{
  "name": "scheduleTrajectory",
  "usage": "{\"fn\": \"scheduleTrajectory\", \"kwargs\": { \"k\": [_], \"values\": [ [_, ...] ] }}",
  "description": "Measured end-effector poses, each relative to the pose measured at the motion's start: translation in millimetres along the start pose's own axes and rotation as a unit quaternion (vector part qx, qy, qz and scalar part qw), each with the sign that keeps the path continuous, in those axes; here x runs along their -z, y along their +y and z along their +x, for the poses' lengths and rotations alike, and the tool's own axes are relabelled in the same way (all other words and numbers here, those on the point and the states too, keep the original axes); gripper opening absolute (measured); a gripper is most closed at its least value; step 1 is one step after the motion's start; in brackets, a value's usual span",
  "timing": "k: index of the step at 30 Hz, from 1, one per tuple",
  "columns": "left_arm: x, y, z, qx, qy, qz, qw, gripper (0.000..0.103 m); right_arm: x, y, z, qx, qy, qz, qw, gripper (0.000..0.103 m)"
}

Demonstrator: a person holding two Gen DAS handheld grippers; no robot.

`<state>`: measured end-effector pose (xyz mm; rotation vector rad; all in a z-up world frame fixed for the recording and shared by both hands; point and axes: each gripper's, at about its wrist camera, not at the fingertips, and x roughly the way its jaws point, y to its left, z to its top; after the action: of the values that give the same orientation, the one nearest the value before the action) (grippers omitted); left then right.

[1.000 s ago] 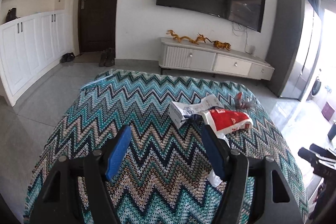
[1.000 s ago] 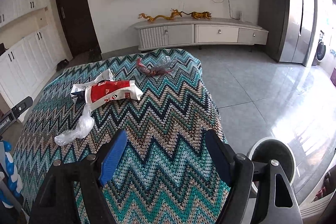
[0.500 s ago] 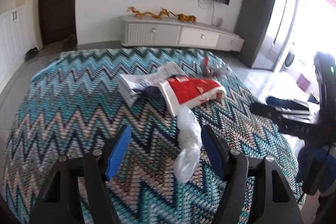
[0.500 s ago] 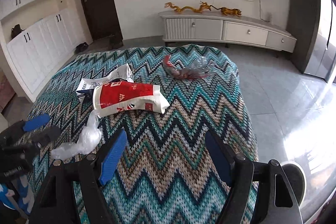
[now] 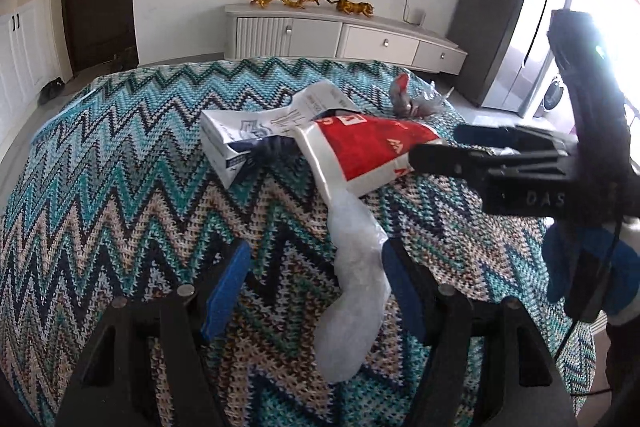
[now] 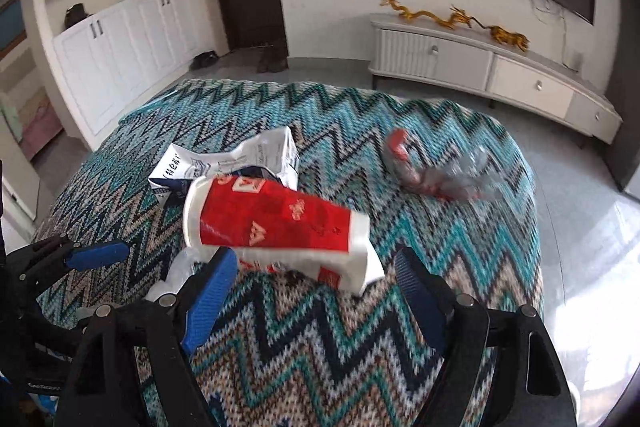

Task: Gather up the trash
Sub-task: 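Grasp the red-and-white carton with the right gripper while the left grasps the white tissue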

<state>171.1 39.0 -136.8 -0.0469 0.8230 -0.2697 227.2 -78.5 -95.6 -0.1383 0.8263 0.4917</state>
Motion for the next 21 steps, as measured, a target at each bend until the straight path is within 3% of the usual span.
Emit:
{"fn": "scheduleTrajectory", "kwargs": {
  "k": [7, 13, 21],
  "values": [
    [3, 7, -1, 0.002, -0.005, -0.01, 0.9999, 0.067, -24, -1, 27, -0.066, 0.029, -0.057, 0.996, 0.083],
    [4, 5, -3, 0.004, -0.005, -0.01, 0.9999, 0.067, -36, -12, 55, -0.139, 0.066, -0.046, 0.987, 0.086],
    [7, 10, -9, 0.001, -0.005, -0.019, 0.9998, 0.065, -23, 8, 50, -0.175, 0.093, -0.088, 0.976, 0.086]
  ]
}}
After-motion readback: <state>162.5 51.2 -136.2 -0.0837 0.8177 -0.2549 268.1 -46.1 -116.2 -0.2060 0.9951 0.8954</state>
